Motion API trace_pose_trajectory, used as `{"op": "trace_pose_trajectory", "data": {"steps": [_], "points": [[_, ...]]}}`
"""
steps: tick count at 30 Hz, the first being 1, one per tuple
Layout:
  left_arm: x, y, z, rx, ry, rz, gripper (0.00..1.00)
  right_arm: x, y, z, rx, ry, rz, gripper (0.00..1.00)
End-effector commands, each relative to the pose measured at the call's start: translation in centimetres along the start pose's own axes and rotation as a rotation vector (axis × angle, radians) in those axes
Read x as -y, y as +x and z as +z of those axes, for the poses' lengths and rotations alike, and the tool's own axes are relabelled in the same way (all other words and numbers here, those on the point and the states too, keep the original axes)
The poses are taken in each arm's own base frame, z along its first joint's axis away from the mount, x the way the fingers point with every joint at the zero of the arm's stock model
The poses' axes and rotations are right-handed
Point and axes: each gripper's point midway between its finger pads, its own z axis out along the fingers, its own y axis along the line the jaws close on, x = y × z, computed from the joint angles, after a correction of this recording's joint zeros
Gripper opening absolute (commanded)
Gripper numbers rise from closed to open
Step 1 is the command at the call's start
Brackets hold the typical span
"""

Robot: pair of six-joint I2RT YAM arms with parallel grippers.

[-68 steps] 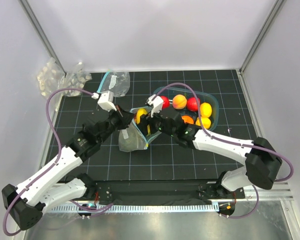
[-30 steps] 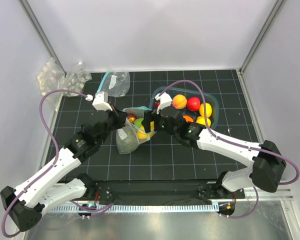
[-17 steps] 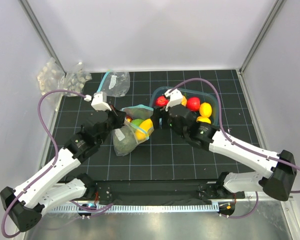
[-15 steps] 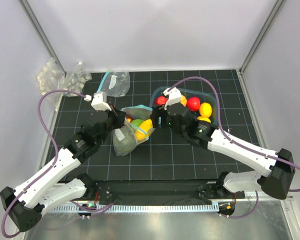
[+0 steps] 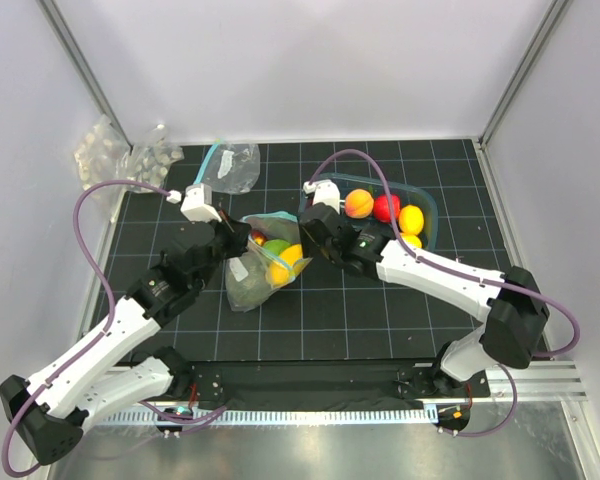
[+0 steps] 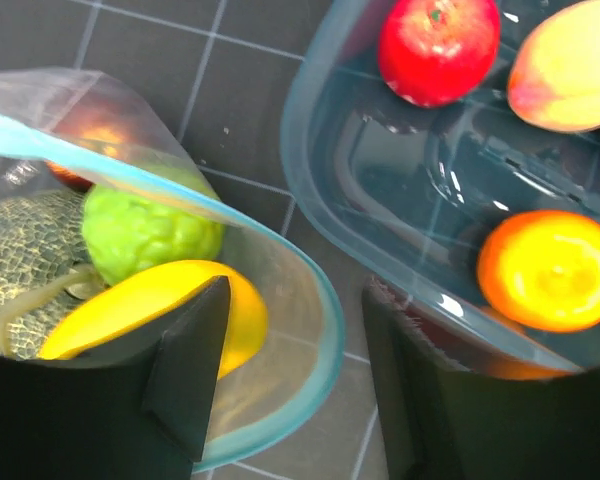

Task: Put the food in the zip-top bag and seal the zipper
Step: Adjust the zipper food storage bag at the center of the board.

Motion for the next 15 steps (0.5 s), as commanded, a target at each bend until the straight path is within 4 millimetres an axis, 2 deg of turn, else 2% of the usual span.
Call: {"op": "trace_pose_trajectory", "data": {"steps": [1,3,4,6,8,9,11,12,13,15], "points": [[0.5,-1.9,-0.5,0.062,0.012,-0.027,0.0,0.2,-2.1,-1.2,0.035,0.026,0.036,0.51],[0.5,-1.8,-0.4,0.059,0.01,-0.03,0.0,-0.4,-1.8,-1.0,0.017,-0.001,0.028,0.37],[0.4,-1.6,-0.3,0.053,0.007,-0.029,0.0,-0.8,-1.8,-1.0,0.014,-0.022,0.03,0.24],[0.7,-1.5,-0.2,0.047,0.018,-0.033,0.0,-2.2,-2.3,-1.4,0.025,-0.101,0.049,0.1],[1.0,-1.0,0.1,0.028,0.032,-0.037,0.0,-2.7,-2.1,-1.9,0.031,-0.151,0.061,0.05],[1.2,-0.8,0.3,0.021,0.039,-0.039,0.0,-2.6,-3.0,-2.9,0.065,-0.173,0.072,0.04],[1.6,-0.3,0.6,0.002,0.053,-0.043,0.0,-2.4,-3.5,-3.6,0.109,-0.19,0.089,0.01],[2.0,-0.2,0.6,-0.008,0.072,-0.046,0.0,-2.3,-5.2,-5.3,0.177,-0.224,0.112,0.01],[2.2,-0.1,0.6,-0.015,0.079,-0.045,0.0,-2.0,-4.8,-5.5,0.187,-0.231,0.114,0.01],[2.5,0.0,0.6,-0.025,0.094,-0.044,0.0,-1.7,-6.0,-7.7,0.276,-0.294,0.138,0.01]]}}
